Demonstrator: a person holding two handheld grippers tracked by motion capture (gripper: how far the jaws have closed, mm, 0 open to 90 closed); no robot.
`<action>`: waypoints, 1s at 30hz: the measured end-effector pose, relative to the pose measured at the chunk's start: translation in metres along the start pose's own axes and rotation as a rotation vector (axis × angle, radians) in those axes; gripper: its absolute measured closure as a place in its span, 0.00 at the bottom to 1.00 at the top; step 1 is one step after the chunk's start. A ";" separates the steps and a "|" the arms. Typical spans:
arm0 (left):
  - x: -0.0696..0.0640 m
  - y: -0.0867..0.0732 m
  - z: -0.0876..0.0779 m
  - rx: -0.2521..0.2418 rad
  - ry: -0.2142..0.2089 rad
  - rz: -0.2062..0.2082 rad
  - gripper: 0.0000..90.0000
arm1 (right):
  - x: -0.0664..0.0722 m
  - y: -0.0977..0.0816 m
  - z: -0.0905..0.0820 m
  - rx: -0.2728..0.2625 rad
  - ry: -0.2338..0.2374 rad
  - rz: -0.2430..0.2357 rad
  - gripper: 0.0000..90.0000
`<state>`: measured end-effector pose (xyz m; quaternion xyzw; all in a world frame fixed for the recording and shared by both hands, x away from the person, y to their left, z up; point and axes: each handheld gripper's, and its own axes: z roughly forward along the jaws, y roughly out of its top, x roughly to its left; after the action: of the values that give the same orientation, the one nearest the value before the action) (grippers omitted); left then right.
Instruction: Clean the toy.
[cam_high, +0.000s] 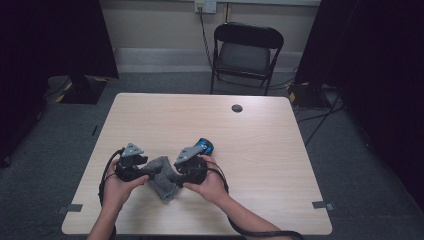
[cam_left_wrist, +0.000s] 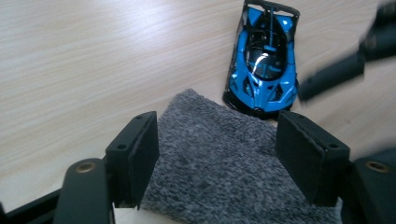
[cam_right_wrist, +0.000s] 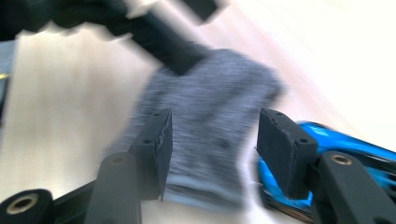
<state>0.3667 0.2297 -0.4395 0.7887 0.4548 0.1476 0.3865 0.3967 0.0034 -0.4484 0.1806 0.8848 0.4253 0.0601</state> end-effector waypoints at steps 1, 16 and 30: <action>-0.002 -0.001 -0.001 0.001 0.001 0.002 0.35 | -0.006 -0.001 -0.004 -0.001 -0.013 0.014 0.50; -0.025 -0.024 -0.011 0.038 0.004 -0.014 0.35 | -0.020 -0.017 0.001 0.038 -0.024 -0.006 0.66; -0.017 -0.021 -0.013 0.026 0.023 -0.048 0.31 | 0.020 -0.009 0.046 0.055 0.046 -0.011 0.70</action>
<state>0.3371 0.2279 -0.4442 0.7809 0.4797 0.1413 0.3742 0.3879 0.0391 -0.4829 0.1673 0.8983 0.4046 0.0372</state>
